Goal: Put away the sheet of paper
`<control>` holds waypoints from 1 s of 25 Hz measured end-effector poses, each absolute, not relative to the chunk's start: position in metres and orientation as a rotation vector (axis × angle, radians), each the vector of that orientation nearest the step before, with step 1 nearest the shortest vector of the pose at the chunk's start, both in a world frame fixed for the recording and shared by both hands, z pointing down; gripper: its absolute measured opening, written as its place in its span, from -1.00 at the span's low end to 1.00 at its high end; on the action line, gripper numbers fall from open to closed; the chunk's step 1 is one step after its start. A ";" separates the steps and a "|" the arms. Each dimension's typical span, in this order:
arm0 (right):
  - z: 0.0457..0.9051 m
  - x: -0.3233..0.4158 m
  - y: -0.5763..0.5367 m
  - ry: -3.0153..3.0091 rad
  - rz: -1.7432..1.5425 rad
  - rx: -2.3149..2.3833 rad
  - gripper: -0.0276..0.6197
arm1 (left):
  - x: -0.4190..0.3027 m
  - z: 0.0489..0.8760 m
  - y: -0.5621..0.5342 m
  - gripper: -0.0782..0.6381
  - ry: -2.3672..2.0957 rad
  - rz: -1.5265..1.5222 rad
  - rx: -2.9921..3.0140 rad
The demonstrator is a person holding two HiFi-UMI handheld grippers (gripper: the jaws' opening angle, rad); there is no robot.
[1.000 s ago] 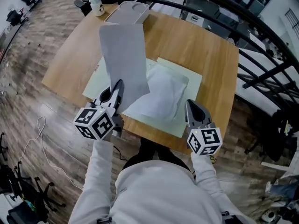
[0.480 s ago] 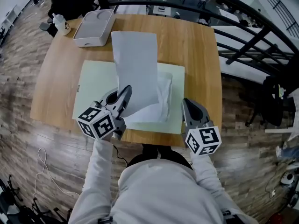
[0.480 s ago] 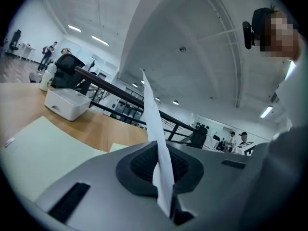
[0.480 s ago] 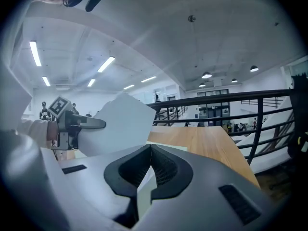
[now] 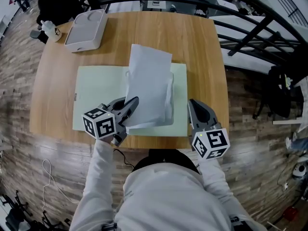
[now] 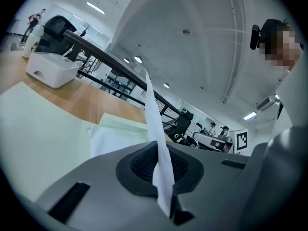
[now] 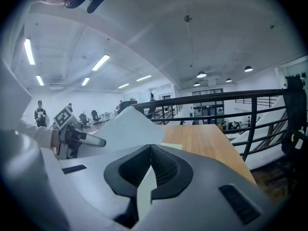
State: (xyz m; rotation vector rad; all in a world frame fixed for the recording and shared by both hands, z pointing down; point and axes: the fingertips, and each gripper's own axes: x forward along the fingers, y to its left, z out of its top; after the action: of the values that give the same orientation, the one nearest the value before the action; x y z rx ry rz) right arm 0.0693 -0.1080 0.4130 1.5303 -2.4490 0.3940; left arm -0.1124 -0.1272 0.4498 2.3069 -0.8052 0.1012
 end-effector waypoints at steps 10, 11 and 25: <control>0.420 0.063 -0.111 -2.448 0.414 1.504 -0.83 | -0.131 0.488 -0.113 -0.73 -0.782 0.218 2.177; 0.421 0.062 -0.111 -2.450 0.415 1.499 -0.83 | -0.133 0.492 -0.112 -0.73 -0.789 0.236 2.163; 0.425 0.059 -0.116 -2.457 0.430 1.475 -0.83 | -0.154 0.533 -0.110 -0.73 -0.870 0.419 1.970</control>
State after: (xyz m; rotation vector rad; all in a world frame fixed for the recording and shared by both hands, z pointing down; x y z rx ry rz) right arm 0.0594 -0.1161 0.4251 1.4753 -2.4571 0.4300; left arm -0.1540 -0.1096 0.5333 1.9696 -0.8702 0.4192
